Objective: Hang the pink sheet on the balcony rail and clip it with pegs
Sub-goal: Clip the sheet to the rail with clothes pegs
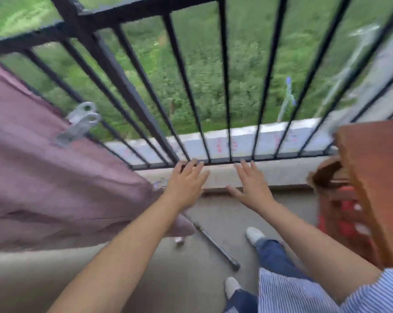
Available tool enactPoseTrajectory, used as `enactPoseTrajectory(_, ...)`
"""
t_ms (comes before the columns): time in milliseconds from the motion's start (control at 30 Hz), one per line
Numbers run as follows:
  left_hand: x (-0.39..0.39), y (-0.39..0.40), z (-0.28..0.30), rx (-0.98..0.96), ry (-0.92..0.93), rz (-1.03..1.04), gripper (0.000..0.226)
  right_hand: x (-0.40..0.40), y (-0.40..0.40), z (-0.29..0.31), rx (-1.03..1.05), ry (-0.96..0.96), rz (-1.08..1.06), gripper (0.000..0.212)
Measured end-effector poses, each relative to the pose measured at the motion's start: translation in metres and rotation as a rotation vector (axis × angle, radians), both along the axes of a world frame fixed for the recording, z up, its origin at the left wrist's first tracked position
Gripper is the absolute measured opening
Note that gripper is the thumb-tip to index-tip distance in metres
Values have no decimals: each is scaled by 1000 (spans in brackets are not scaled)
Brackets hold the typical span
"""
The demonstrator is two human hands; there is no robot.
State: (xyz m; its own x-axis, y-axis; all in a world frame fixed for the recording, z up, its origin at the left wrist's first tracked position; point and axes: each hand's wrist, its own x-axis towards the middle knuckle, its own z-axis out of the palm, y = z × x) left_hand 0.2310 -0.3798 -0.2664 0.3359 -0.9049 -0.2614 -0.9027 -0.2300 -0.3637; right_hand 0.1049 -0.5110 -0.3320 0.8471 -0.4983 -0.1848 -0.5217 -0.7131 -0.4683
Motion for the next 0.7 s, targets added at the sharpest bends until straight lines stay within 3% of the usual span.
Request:
enactPoseTrajectory(133, -68, -74, -7, 66, 212, -179, 56, -111, -32, 12, -157, 147, -294, 74)
enactPoseTrajectory(233, -143, -130, -15, 35, 270, -376, 56, -208, -45, 24, -236, 193, -575, 75)
enactPoseTrajectory(533, -430, -215, -16, 82, 311, -964, 58, -505, 9, 26, -73, 350, -1348, 68)
enactPoseTrajectory(700, -575, -226, -32, 187, 300, -1148, 57, -629, 57, 17, 50, 424, -1657, 69)
